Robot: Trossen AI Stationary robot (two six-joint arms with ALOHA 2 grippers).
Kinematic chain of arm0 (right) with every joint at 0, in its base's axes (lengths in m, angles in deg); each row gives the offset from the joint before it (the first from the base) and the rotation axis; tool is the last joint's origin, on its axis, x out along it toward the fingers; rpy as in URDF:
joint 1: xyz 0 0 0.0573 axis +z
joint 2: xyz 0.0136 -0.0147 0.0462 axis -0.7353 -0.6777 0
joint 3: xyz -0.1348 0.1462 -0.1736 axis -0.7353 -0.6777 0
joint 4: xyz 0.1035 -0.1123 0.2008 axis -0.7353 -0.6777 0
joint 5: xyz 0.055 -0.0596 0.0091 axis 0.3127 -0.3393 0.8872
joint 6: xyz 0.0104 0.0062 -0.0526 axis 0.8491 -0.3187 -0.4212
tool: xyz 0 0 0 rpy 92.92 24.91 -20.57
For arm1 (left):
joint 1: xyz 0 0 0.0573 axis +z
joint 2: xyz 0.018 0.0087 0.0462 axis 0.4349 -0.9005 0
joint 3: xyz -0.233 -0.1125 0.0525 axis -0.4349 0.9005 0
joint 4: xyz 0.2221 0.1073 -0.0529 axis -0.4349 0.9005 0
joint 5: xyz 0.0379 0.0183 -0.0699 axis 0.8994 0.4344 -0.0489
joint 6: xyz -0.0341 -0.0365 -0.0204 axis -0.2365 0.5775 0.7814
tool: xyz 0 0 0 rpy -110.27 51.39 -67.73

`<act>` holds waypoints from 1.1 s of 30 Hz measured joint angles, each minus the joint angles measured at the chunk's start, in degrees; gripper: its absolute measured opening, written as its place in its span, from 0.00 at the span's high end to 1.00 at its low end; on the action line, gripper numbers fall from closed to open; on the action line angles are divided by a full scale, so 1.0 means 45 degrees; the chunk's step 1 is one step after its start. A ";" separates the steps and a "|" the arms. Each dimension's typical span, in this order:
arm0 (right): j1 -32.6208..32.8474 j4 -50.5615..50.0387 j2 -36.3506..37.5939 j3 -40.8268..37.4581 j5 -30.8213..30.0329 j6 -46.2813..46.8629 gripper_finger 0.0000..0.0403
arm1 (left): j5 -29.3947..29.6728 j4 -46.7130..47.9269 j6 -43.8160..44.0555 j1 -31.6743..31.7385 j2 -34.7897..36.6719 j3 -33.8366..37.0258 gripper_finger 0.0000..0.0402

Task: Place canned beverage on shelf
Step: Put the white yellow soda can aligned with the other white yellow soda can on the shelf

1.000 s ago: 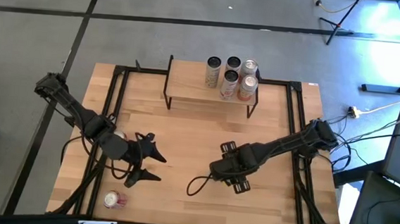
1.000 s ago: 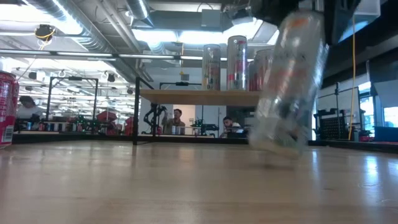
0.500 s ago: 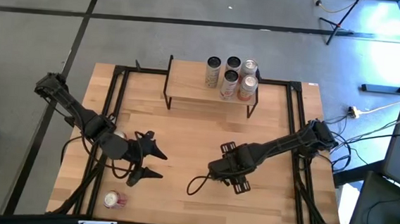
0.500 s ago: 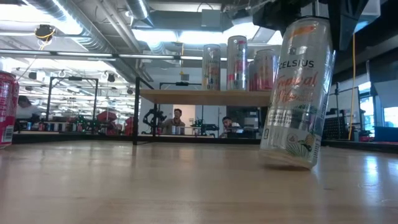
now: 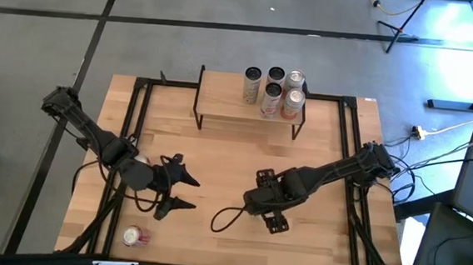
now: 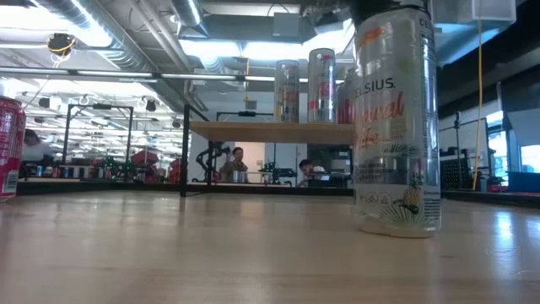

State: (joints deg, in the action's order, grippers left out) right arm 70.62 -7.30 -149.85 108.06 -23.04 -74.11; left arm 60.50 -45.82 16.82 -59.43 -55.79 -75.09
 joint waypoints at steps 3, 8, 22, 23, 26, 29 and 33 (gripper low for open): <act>0.0351 -0.0748 0.0329 0.0468 0.0154 0.0858 0.06 | 0.0183 -0.0902 -0.0100 0.0293 -0.0603 0.0000 0.24; 0.1833 -0.0712 0.1763 -0.0139 -0.0659 0.2833 0.07 | -0.0843 -0.2992 -0.0897 0.1320 -0.2043 0.0000 0.24; 0.6569 0.0610 0.4937 -0.5260 -0.3275 1.1209 0.07 | -0.2775 -0.8352 -0.1656 0.3786 -0.6113 -0.0900 0.24; 0.6839 0.0687 0.5000 -0.5479 -0.3356 1.1664 0.07 | -0.2801 -0.8324 -0.1716 0.3834 -0.6398 -0.1156 0.24; 0.7469 0.0788 0.5010 -0.5861 -0.3567 1.2653 0.07 | -0.2699 -0.8307 -0.2661 0.3838 -0.7175 -0.1844 0.24; 0.7933 0.0894 0.5008 -0.6098 -0.3677 1.3371 0.07 | -0.1918 -0.8282 -0.3731 0.3695 -0.7798 -0.2325 0.24; 0.8342 0.1089 0.5008 -0.6248 -0.3814 1.3864 0.07 | -0.1806 -0.8326 -0.4120 0.3681 -0.8321 -0.2545 0.24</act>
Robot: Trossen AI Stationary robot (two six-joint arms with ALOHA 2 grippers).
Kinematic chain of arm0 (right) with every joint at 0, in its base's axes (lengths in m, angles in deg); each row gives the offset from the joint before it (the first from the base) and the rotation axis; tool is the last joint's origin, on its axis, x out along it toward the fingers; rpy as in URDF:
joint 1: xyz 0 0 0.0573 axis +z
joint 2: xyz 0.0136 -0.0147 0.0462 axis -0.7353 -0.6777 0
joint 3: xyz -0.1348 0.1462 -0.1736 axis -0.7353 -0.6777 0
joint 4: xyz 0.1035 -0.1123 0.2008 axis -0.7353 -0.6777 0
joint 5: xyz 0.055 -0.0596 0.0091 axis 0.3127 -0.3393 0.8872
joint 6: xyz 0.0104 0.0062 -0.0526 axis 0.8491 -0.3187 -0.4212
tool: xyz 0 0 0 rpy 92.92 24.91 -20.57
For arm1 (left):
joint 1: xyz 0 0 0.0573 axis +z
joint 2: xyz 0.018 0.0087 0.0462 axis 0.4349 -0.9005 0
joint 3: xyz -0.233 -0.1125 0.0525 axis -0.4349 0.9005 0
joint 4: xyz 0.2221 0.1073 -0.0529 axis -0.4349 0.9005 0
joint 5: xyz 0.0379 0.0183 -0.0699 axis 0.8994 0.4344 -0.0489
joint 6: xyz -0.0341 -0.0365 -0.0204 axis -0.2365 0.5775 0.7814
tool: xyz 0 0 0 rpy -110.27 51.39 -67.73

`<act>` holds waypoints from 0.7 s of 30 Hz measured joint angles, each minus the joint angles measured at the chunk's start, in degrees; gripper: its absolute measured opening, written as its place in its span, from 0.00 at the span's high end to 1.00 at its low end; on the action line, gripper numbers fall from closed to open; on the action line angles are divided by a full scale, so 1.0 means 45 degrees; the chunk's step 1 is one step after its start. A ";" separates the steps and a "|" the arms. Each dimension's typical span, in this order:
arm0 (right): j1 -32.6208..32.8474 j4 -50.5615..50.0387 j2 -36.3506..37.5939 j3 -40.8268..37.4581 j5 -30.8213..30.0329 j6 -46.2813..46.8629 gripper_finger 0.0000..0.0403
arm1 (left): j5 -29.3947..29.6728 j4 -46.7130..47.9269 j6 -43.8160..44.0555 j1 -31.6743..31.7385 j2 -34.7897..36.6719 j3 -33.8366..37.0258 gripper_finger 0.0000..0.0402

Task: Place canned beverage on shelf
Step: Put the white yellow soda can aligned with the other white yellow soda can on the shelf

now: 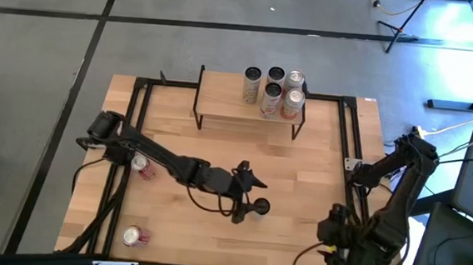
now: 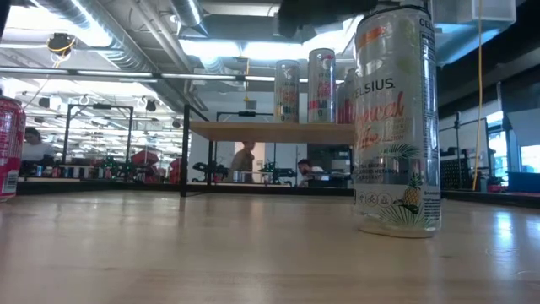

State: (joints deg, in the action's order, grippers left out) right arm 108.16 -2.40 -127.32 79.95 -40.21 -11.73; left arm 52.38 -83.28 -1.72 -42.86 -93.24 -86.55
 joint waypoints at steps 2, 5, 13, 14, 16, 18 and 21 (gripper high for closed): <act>0.0112 0.0029 0.0000 0.0000 -0.0142 0.0253 0.07 | 0.0005 0.0025 0.0233 -0.0057 -0.0260 0.0000 0.24; 0.0294 0.0027 0.0000 0.0000 -0.0322 0.0536 0.07 | -0.0005 -0.0039 0.0381 -0.0224 -0.0625 0.0000 0.24; 0.0323 0.0025 0.0000 0.0001 -0.0426 0.0566 0.07 | -0.0301 -0.0142 0.0431 -0.0373 -0.1434 0.0000 0.24; 0.0323 0.0025 0.0000 0.0005 -0.0427 0.0566 0.07 | -0.0316 -0.0158 0.0446 -0.0373 -0.1494 0.0000 0.24; 0.0323 0.0019 0.0000 0.0005 -0.0435 0.0566 0.07 | -0.0253 -0.0163 0.0463 -0.0373 -0.1643 0.0000 0.24; 0.0323 0.0026 0.0000 0.0005 -0.0524 0.0566 0.07 | -0.0277 -0.0128 0.0489 -0.0390 -0.1808 0.0000 0.24; 0.0323 -0.0026 0.0000 0.0005 -0.0793 0.0499 0.07 | -0.0091 -0.0223 0.0516 -0.0446 -0.1952 0.0015 0.24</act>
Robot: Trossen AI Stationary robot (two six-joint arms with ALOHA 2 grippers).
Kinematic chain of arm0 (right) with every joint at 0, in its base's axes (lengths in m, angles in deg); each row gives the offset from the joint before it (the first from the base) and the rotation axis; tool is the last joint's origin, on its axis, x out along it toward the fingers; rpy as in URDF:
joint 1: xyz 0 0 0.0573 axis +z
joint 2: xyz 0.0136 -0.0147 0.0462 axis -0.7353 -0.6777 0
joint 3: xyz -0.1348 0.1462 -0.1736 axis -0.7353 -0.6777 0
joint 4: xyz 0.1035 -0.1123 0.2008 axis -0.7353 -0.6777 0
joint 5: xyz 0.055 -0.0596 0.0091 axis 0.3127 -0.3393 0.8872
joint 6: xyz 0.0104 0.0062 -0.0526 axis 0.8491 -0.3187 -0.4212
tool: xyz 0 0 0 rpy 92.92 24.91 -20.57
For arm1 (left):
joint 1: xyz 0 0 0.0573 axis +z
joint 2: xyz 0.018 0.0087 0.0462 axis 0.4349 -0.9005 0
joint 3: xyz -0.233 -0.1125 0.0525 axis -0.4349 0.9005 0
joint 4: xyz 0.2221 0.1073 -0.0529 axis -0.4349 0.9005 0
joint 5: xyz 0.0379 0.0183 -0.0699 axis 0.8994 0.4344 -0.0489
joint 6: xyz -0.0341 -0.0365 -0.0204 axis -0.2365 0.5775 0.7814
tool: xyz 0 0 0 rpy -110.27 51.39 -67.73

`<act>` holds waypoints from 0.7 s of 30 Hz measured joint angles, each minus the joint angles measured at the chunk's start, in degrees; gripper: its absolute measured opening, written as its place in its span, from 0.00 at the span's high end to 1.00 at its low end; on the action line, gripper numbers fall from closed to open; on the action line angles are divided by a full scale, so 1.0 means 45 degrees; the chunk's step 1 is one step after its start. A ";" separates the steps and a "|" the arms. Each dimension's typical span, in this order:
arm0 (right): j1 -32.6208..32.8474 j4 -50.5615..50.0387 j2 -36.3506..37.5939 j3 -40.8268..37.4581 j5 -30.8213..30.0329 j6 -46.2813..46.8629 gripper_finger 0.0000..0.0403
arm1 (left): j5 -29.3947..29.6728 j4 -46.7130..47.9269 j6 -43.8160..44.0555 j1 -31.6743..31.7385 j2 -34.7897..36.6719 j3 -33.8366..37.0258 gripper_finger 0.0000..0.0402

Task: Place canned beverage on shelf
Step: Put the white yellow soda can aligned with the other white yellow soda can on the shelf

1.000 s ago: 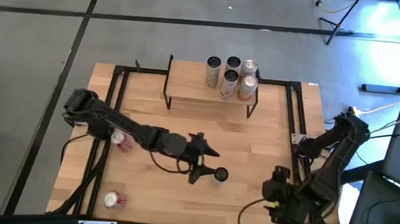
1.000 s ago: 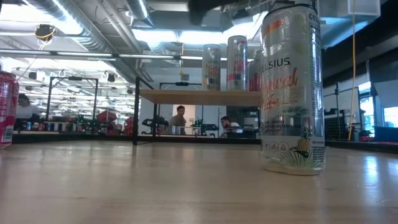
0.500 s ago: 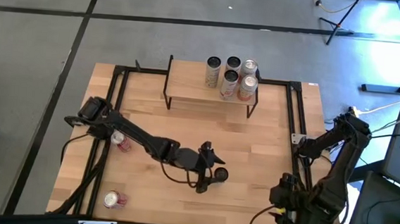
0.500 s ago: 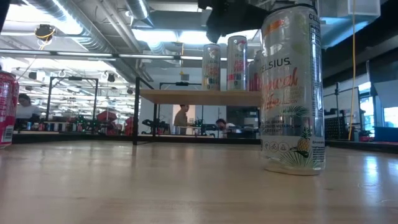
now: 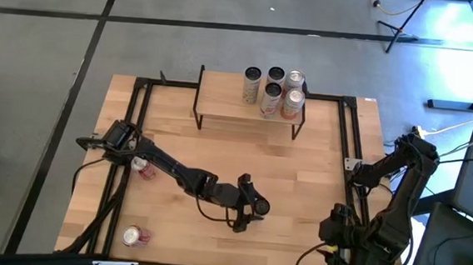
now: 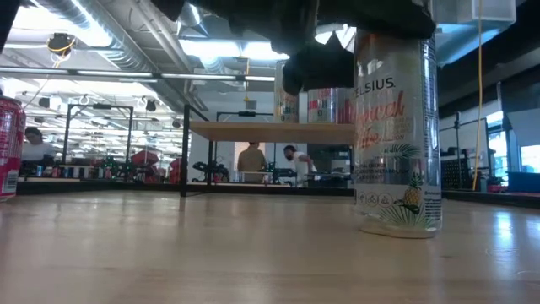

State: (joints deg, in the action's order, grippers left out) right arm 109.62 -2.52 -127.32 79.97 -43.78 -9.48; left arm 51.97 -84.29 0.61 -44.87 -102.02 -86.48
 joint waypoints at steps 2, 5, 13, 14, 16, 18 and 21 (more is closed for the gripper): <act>-0.0014 -0.0009 0.0000 0.0000 -0.0273 -0.0365 0.07 | 0.0344 -0.0113 0.0089 -0.0015 -0.0030 0.0000 0.25; -0.0158 -0.0053 0.0000 0.0003 -0.0951 -0.1473 0.07 | 0.0801 -0.0117 0.0673 0.0020 -0.0044 0.0000 0.30; -0.1304 -0.2087 0.1278 0.0010 -0.2637 -0.4692 0.07 | 0.2408 0.1327 0.2314 0.0044 0.0077 -0.0893 0.44; -0.1474 -0.2204 0.1629 0.0007 -0.2944 -0.5129 0.07 | 0.2497 0.1847 0.2515 0.0072 0.0115 -0.1329 0.44; -0.1920 -0.2217 0.2398 0.0005 -0.3186 -0.6081 0.07 | 0.2600 0.3104 0.2805 0.0126 0.0309 -0.2346 0.44; -0.2459 -0.2242 0.3172 0.0004 -0.3191 -0.6915 0.07 | 0.2919 0.4667 0.2846 0.0228 0.0450 -0.3502 0.44; -0.3222 -0.2235 0.4288 -0.0158 -0.3174 -0.7757 0.07 | 0.3282 0.7227 0.2739 0.0520 0.0587 -0.5331 0.44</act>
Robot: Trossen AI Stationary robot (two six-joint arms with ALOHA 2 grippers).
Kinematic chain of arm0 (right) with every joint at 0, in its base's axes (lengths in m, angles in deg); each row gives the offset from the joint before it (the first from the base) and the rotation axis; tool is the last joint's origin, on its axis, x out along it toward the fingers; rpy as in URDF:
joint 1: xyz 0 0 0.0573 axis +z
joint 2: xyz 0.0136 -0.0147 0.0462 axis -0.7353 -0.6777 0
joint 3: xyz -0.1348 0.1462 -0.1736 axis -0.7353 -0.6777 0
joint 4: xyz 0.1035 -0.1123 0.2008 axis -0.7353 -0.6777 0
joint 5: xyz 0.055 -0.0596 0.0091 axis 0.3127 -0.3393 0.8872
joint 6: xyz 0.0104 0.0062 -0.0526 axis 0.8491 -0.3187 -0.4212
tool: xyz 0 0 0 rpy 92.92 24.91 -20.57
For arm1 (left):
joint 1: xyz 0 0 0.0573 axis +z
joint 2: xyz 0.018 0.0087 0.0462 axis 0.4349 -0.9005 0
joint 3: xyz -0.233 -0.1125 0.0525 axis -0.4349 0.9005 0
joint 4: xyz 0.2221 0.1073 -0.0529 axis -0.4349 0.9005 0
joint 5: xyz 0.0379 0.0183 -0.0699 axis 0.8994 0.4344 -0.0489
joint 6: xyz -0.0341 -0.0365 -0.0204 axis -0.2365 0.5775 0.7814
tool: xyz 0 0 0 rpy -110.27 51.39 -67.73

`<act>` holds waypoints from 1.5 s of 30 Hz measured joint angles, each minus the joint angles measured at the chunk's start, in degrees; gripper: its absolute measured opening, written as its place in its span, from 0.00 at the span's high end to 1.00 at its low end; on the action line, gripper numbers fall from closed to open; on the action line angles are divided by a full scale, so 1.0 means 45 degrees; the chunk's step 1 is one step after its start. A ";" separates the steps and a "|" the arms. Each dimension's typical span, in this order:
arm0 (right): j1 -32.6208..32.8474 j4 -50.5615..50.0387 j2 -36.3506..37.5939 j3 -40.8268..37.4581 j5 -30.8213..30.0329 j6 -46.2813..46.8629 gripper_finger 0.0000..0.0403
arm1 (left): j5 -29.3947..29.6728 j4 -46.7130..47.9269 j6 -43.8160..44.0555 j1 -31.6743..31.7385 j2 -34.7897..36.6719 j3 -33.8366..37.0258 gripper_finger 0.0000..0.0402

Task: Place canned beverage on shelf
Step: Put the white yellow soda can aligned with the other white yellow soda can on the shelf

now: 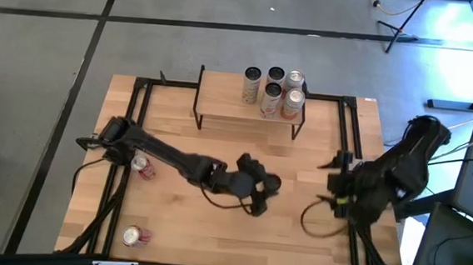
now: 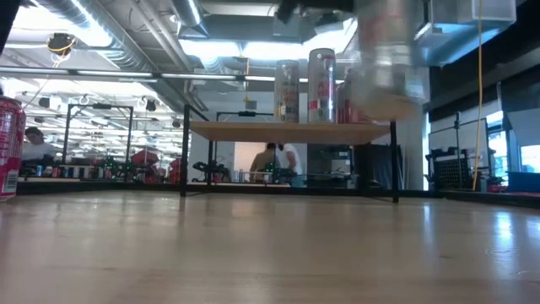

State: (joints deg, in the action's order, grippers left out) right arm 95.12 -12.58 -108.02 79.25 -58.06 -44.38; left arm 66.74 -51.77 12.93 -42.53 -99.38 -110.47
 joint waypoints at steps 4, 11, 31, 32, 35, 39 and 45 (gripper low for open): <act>-0.0906 0.0080 0.1503 -0.0412 0.0066 -0.0570 0.07 | 0.0509 0.3134 -0.0358 0.0584 0.0221 -0.2222 0.44; -0.2232 0.0990 0.3427 -0.1339 -0.0074 -0.0514 0.07 | 0.1856 0.5840 -0.0879 0.2095 0.0950 -0.3883 0.44; -0.3467 0.1272 0.3896 -0.2775 -0.0660 -0.0220 0.07 | 0.2647 0.4031 0.0598 0.5954 0.0957 -0.1998 0.44; -0.3467 0.1265 0.3901 -0.2775 -0.0660 -0.0215 0.07 | 0.2655 0.3680 0.0602 0.5945 0.0966 -0.1791 0.44; -0.3467 0.1264 0.3908 -0.2775 -0.0656 -0.0215 0.07 | 0.2861 0.3516 0.0557 0.5866 0.0978 -0.1293 0.44; -0.3465 0.1262 0.3944 -0.2775 -0.0555 -0.0204 0.07 | 0.3067 0.2737 0.0507 0.5838 0.1010 -0.0738 0.44; -0.3462 0.1273 0.3950 -0.2775 -0.0508 -0.0194 0.07 | 0.3031 0.2409 0.0501 0.5862 0.1010 -0.0609 0.34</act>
State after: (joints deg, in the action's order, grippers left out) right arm 79.54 -6.85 -90.25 66.77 -60.35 -45.26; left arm 80.38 -40.92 15.19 -16.15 -94.83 -113.21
